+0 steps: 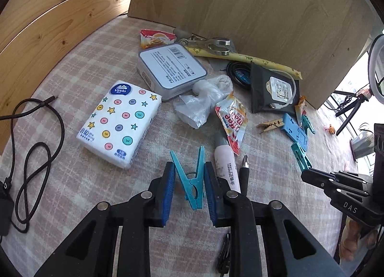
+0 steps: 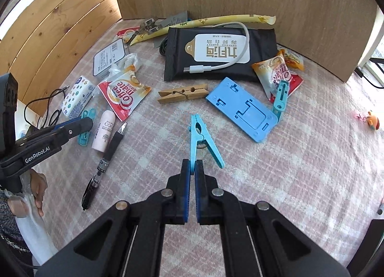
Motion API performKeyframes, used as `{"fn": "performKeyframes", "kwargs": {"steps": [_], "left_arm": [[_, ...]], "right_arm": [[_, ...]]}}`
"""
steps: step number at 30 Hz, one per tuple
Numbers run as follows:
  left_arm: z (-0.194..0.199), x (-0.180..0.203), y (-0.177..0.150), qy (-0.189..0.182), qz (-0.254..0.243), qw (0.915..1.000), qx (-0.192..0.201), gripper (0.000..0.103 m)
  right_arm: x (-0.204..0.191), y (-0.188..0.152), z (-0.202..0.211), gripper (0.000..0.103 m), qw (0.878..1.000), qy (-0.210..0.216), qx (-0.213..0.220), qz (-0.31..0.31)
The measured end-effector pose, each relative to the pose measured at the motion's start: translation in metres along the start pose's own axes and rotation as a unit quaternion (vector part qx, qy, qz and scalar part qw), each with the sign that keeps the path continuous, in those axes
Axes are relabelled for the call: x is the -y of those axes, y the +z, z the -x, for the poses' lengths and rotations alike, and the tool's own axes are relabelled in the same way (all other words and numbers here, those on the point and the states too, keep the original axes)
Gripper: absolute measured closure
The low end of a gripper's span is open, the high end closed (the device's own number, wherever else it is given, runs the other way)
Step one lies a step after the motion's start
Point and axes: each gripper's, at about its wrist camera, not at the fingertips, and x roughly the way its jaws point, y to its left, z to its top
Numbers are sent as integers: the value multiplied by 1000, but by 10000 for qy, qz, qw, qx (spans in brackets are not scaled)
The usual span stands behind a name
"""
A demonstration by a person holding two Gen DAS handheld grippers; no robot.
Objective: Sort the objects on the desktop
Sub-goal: 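Grasp the blue clothespin with the right tool and lift it, then carry the clothespin to the tray and open the right tool to drop it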
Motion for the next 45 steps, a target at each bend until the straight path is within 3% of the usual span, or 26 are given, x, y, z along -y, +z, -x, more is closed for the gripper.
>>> {"fn": "performKeyframes", "kwargs": {"steps": [5,6,9,14,18,22,27,34,42,44,45], "left_arm": [[22,17,-7,-95,-171,9998,61,80],[25,24,-6,-113,-244,9996,77,80],[31,49,-5,-293,-443,9986,83,80],[38,109,-6,-722,-868,9936,35,80],[39,171,-16,-1069,-1389,9845,-71,80],[35,244,-38,-1457,-1987,9688,-284,80],[35,335,-75,-2015,-2660,9410,-562,80],[48,440,-127,-2358,-3557,9023,-614,80],[57,513,-172,-2360,-4178,8749,-660,80],[59,524,-180,-2371,-4261,8701,-712,71],[60,526,-182,-2256,-4259,8734,-707,67]], "right_arm": [[12,-14,26,99,9997,-67,164,-141],[18,-34,41,99,9996,-81,208,-197],[33,-47,68,99,9985,-153,333,-400],[74,-74,106,99,9941,-405,540,-845],[115,-106,145,99,9867,-650,760,-1282],[159,-144,177,99,9748,-925,892,-1825],[211,-190,207,99,9550,-1331,959,-2471],[265,-242,251,99,9264,-1823,1090,-3110],[296,-277,282,99,9041,-2091,1230,-3517],[300,-280,287,94,9025,-2089,1296,-3536],[302,-283,289,91,8981,-2162,1274,-3611]]}}
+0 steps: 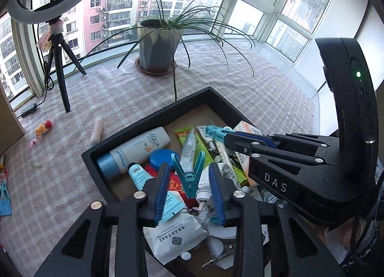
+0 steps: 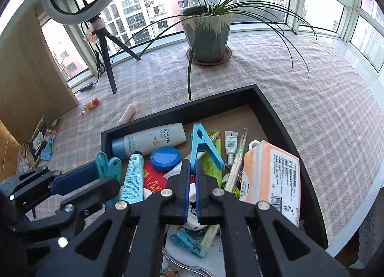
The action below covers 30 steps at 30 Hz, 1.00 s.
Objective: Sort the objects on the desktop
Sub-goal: 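Carry the clothespin to the tray and open the right tool to drop it, then move both tools back to the table toward the dotted tissue pack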
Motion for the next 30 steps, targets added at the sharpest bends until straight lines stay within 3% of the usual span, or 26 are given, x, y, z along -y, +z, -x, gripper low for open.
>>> {"fn": "performKeyframes", "kwargs": {"steps": [2,4,10,17,23,30], "left_arm": [[0,-2,2,46,156,9999,-43,60],[1,-10,1,18,264,9996,-21,53],[10,-49,-14,355,438,9984,-11,53],[46,-139,-49,817,1294,9882,69,53],[79,-219,-88,1300,2081,9693,170,53],[119,-307,-141,1914,2943,9360,274,53]], "right_arm": [[7,1,1,76,9999,-37,48,-120],[11,2,4,70,9997,14,89,-214],[-12,2,8,70,9998,143,152,-20],[-88,-4,-4,71,9961,528,44,704],[-166,-13,-22,71,9856,951,-116,1391],[-260,-23,-41,71,9599,1639,-387,2241]]}}
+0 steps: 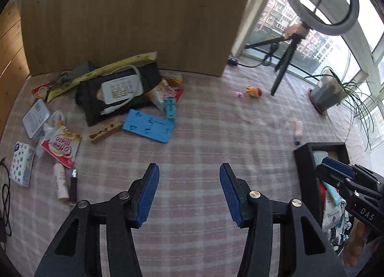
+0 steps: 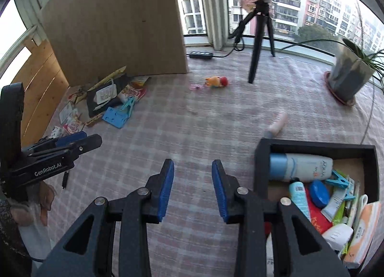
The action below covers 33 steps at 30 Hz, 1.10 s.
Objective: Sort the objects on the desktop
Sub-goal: 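Move both tools back to the table toward the dotted tissue pack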
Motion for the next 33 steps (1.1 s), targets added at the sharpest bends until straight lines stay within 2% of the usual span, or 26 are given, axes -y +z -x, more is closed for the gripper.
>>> {"fn": "performKeyframes", "kwargs": {"steps": [5,9,13,15,16,17,20,24,26,30,33], "left_arm": [[11,-85,3,438,640,9969,108,53],[23,-150,2,740,1174,9900,246,48],[29,-199,-4,943,1466,9843,266,46],[30,-219,-8,969,1639,9814,260,41],[29,-228,-10,979,1740,9796,245,38],[29,-236,-11,983,1819,9781,240,38],[26,-252,-12,1043,1914,9756,252,38],[22,-259,-8,1081,1787,9777,241,38],[20,-261,-5,1070,1724,9789,236,38],[18,-266,3,933,1731,9799,328,37],[10,-270,7,840,1704,9814,258,37]], "right_arm": [[-52,25,-33,71,9972,444,-188,578],[-90,41,-64,70,9923,671,-373,967],[-125,52,-96,70,9844,873,-615,1400],[-141,57,-111,65,9789,931,-754,1656],[-149,59,-118,57,9764,964,-804,1757],[-155,61,-123,54,9748,945,-798,1859],[-171,69,-138,54,9703,780,-752,2161],[-180,82,-161,54,9659,704,-826,2350],[-179,89,-172,54,9669,659,-869,2307],[-172,99,-188,54,9689,853,-1055,2068],[-168,97,-196,54,9687,909,-1190,1980]]}}
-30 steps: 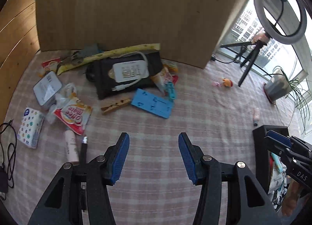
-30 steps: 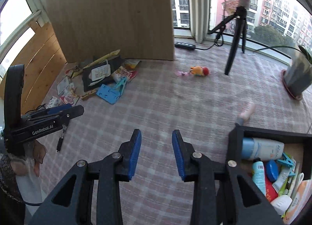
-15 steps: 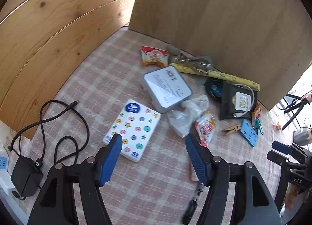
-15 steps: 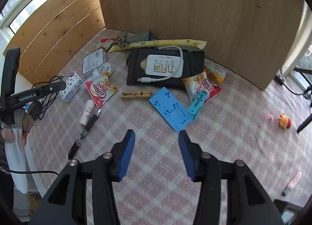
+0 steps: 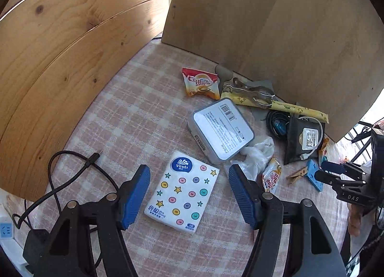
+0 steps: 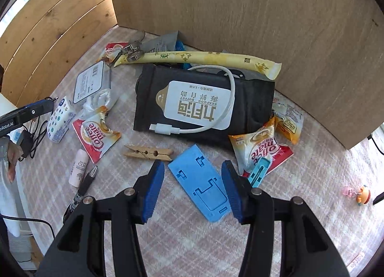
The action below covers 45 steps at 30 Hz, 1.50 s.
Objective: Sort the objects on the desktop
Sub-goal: 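Move both tools back to the table toward the dotted tissue pack, then grasp the dotted tissue pack with the left tool while the right tool grasps the blue phone stand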
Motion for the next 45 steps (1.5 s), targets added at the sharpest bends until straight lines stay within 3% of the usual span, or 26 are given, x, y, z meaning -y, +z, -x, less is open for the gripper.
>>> {"fn": "performKeyframes", "kwargs": {"steps": [6,9,13,16,18,20,22,27,29,31,35,38,41,45], "left_arm": [[-15,3,-5,-105,-170,9995,-235,37],[-24,7,-13,50,-382,9986,-370,37],[-30,4,-22,102,-258,9989,-371,40],[-28,3,-26,212,-176,9995,-177,46],[-26,3,-29,238,-155,9995,-111,47],[-25,5,-32,228,-180,9995,-87,51],[-22,6,-37,247,-230,9994,-53,52],[-18,5,-43,124,-172,9997,-82,52],[-17,4,-44,94,-156,9998,-92,52],[-15,4,-46,84,-148,9998,-90,52],[-15,3,-46,37,-101,9999,-79,52],[-15,2,-45,10,-82,9999,-80,52],[-15,2,-46,15,-78,9999,-72,52],[-16,4,-46,67,-55,10000,-36,52]], "right_arm": [[-3,-15,0,54,9998,168,-131,7],[-7,-23,3,54,9999,120,-101,57],[-18,-29,1,55,9985,-490,-33,224],[-26,-32,0,68,9947,-974,32,326],[-28,-35,1,72,9945,-1011,65,281],[-29,-38,4,90,9957,-900,58,187],[-30,-43,6,96,9963,-845,28,149],[-28,-47,14,93,9994,-336,77,95],[-29,-42,19,74,9982,-498,238,231],[-29,-34,20,63,9979,-459,275,363],[-14,-17,8,56,9970,-386,-47,670],[-13,-14,-6,54,9948,-542,-328,799],[-12,-16,-5,54,9947,-493,-316,851],[-13,-21,0,66,9958,-436,-298,746]]}}
